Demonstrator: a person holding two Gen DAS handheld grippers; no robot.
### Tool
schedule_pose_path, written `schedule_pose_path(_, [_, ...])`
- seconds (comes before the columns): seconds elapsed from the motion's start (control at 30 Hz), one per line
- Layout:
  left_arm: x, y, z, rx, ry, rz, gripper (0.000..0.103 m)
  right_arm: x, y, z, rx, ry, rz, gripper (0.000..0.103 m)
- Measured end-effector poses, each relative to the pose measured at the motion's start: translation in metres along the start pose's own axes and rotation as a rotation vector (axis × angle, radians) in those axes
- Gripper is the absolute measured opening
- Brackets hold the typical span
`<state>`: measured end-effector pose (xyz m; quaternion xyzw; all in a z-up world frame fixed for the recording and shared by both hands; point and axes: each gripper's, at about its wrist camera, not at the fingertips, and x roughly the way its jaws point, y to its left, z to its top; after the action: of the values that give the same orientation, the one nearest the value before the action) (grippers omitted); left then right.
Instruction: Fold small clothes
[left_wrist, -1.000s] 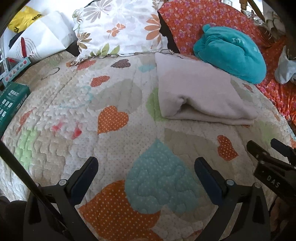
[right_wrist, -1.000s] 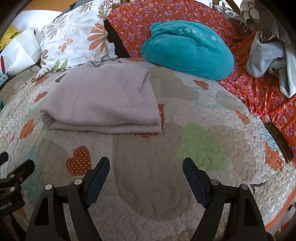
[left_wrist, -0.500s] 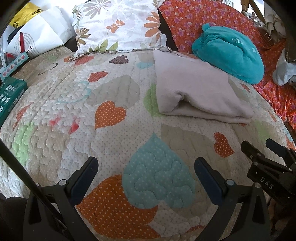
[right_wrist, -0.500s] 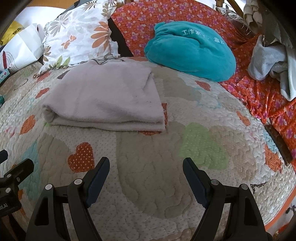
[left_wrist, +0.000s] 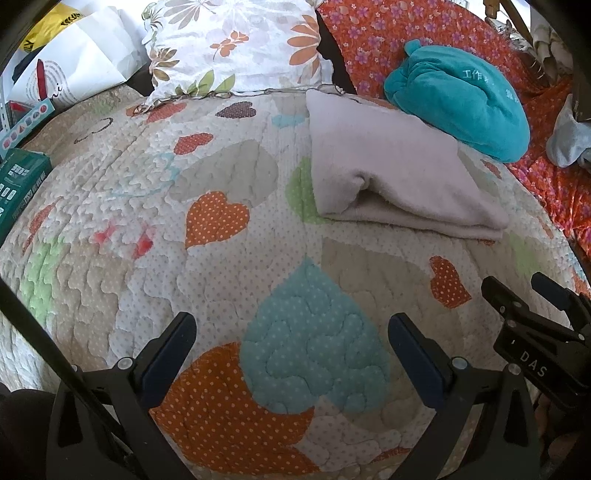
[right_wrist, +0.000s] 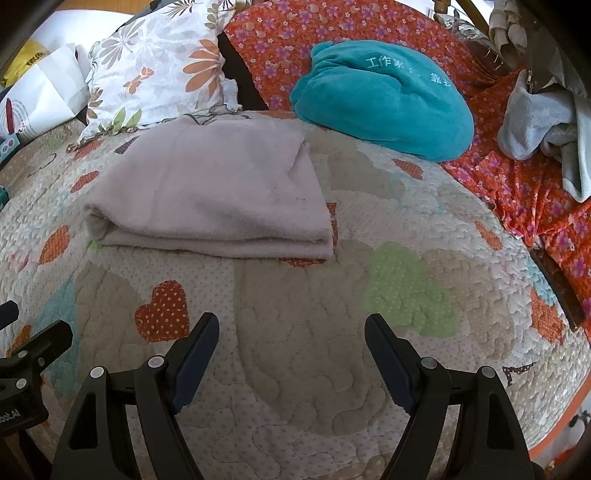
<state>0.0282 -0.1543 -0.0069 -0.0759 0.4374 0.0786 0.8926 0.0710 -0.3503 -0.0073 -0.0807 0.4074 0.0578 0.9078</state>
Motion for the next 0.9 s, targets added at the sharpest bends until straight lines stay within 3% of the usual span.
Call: schedule_pose_path(0.9, [0.0032, 0.0015, -0.0013, -0.018, 0.02, -0.026, 0.103, 0.0019, 0.0017, 0.001, -0.014, 0.0, 0.004, 0.085])
